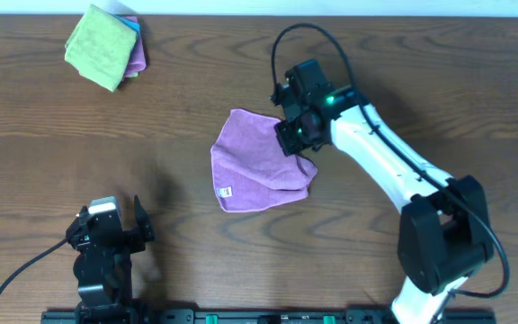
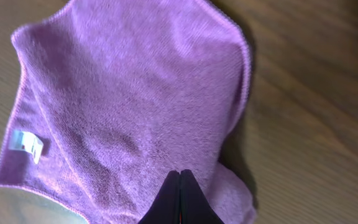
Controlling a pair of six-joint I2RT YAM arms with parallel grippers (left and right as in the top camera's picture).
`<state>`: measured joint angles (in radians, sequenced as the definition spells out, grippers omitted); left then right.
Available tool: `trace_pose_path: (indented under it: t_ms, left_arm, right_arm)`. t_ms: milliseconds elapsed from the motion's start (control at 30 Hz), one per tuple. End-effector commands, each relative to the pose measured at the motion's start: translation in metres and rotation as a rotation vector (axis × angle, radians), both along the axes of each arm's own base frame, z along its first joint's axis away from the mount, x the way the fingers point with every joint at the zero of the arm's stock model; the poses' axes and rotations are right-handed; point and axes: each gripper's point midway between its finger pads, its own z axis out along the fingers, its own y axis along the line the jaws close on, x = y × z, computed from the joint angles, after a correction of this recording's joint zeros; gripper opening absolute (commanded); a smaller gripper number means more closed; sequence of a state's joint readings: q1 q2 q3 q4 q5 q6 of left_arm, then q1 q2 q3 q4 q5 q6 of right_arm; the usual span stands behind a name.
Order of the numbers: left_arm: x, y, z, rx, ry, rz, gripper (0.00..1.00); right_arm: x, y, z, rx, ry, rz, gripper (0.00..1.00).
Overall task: Fold the cloth
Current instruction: 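Lift the purple cloth with the right gripper and drag it toward center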
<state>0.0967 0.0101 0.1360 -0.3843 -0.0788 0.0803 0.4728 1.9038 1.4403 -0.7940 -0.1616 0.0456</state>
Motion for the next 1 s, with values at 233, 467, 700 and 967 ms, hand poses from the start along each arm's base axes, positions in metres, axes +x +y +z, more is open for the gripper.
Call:
trace_pose_path:
  t_ms: [233,467,700,967]
  left_arm:
    - [-0.001,0.002,-0.009,0.012,0.022,0.006,0.95]
    - [-0.001,0.002,-0.009,0.012,0.022,0.006,0.95]
    - [-0.001,0.002,-0.009,0.012,0.022,0.006,0.95]
    - [-0.001,0.002,-0.009,0.012,0.022,0.006,0.95]
  right_arm:
    - [-0.055,0.03,-0.033,-0.032,0.131,0.112,0.01]
    - [-0.077,0.036,-0.049,-0.16,0.096,0.165,0.01]
    - [-0.062,0.016,-0.054,-0.293,0.011,0.095,0.01]
    - [-0.079,0.012,-0.094,-0.344,0.117,0.122,0.01]
